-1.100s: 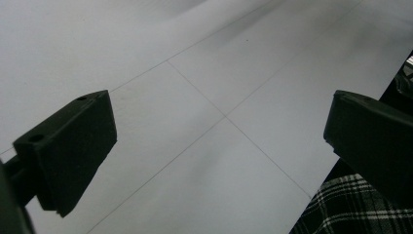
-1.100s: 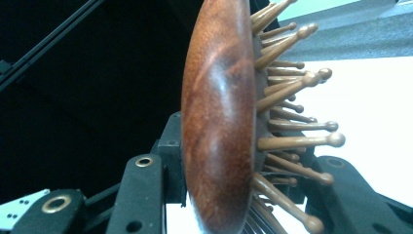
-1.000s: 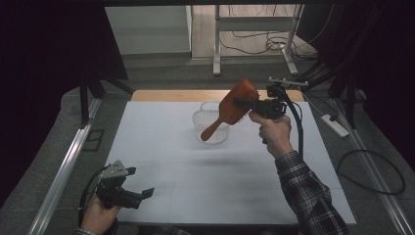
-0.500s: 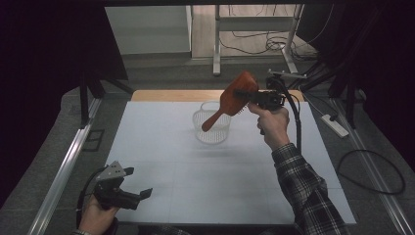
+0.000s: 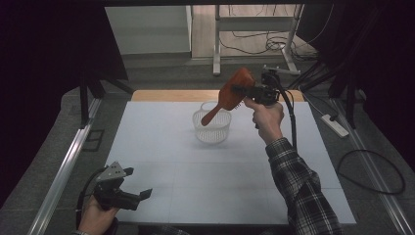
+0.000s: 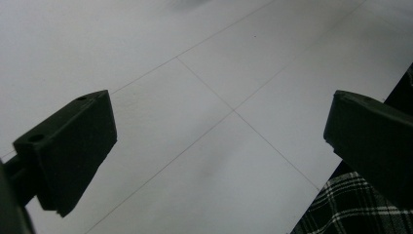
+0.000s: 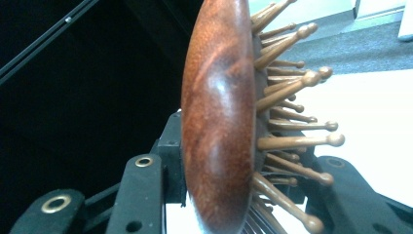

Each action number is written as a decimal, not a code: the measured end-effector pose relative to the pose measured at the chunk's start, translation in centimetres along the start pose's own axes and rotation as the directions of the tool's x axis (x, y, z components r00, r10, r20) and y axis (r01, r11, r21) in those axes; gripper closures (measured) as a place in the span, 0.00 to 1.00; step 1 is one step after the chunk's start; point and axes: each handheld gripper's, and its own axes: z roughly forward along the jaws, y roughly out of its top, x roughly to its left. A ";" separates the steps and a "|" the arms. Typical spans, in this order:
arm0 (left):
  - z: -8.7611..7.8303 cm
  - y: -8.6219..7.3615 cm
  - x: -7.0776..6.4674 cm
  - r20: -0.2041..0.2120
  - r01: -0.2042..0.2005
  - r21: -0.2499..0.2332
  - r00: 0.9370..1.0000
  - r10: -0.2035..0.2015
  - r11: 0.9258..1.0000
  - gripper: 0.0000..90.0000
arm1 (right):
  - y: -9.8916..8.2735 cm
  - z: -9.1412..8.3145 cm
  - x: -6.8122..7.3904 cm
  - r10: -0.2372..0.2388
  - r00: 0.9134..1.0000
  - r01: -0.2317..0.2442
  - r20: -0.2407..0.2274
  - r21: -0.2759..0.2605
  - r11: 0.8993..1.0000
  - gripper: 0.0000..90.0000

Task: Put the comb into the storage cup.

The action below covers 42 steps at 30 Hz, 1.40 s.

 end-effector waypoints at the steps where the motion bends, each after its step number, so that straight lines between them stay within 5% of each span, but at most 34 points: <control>1: 0.1 0.0 -0.1 -0.003 -0.001 0.003 1.000 0.001 1.000 0.00 | 0.0 0.2 -0.1 0.001 1.000 -0.001 0.002 0.001 1.000 0.63; 42: 0.0 0.0 0.0 -0.038 0.007 0.036 0.999 -0.005 0.999 0.00 | -3.9 5.2 -1.8 0.002 0.997 -0.008 0.082 0.072 0.997 0.63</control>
